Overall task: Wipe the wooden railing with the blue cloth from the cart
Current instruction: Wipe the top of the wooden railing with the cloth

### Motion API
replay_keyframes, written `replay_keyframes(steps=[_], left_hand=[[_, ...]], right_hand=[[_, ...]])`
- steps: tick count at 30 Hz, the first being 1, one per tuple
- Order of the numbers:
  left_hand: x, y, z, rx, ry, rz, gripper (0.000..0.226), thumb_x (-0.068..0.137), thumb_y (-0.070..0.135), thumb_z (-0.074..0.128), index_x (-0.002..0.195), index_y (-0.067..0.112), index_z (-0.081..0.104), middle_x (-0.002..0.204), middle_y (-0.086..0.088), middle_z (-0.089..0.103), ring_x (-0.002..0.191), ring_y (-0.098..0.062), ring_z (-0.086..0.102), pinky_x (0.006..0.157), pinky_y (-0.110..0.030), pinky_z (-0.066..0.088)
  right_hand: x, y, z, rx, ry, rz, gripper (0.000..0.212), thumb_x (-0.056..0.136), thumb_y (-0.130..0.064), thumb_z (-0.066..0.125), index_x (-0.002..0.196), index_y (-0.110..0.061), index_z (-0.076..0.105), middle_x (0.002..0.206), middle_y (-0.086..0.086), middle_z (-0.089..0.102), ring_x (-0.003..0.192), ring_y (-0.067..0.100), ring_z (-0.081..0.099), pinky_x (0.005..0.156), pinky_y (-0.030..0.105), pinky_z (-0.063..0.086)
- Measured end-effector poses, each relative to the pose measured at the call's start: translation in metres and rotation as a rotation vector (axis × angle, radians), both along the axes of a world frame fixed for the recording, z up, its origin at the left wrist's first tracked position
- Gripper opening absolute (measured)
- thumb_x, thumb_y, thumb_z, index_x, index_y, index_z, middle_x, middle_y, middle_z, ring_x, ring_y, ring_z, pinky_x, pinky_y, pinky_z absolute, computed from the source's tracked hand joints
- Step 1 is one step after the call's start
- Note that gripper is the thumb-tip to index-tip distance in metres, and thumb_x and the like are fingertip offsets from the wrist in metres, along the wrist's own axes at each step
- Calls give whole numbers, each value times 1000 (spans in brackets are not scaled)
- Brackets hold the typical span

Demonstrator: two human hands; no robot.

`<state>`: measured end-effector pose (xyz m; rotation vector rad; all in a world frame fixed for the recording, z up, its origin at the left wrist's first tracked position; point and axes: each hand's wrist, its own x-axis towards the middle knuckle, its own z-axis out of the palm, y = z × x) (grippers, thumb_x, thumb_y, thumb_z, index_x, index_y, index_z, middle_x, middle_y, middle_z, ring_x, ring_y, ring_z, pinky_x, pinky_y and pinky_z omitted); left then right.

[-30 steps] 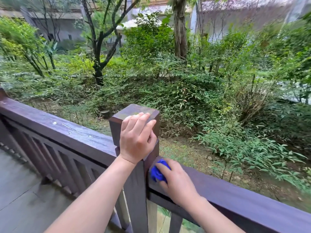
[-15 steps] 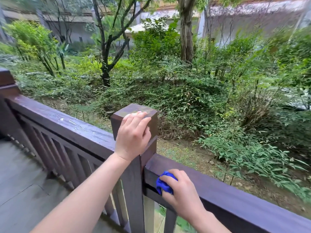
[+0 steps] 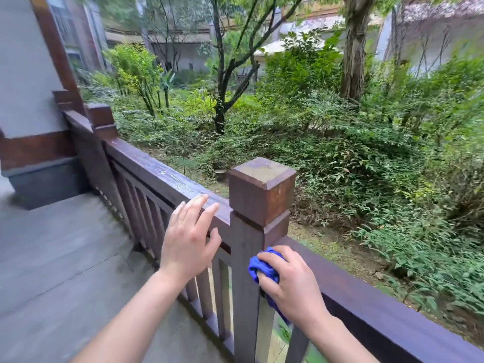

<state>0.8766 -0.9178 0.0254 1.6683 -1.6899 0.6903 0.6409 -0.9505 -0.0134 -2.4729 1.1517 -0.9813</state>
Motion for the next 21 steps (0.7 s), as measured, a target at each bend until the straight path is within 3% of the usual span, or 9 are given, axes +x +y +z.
replay_keyframes(steps=[10, 21], left_hand=[[114, 19, -19, 119, 27, 110, 49, 86, 26, 48, 129, 8, 62, 138, -19, 57, 131, -36, 51, 112, -55, 38], [251, -8, -14, 219, 20, 43, 52, 87, 31, 44, 131, 10, 61, 140, -18, 56, 134, -34, 49, 115, -54, 35]], right_hand=[[122, -9, 19, -69, 12, 92, 33, 81, -39, 56, 112, -30, 62, 114, -9, 55, 97, 15, 50, 77, 28, 44], [256, -53, 25, 17, -6, -51, 29, 83, -34, 62, 112, -30, 62, 112, -9, 54, 100, 20, 50, 80, 29, 41]])
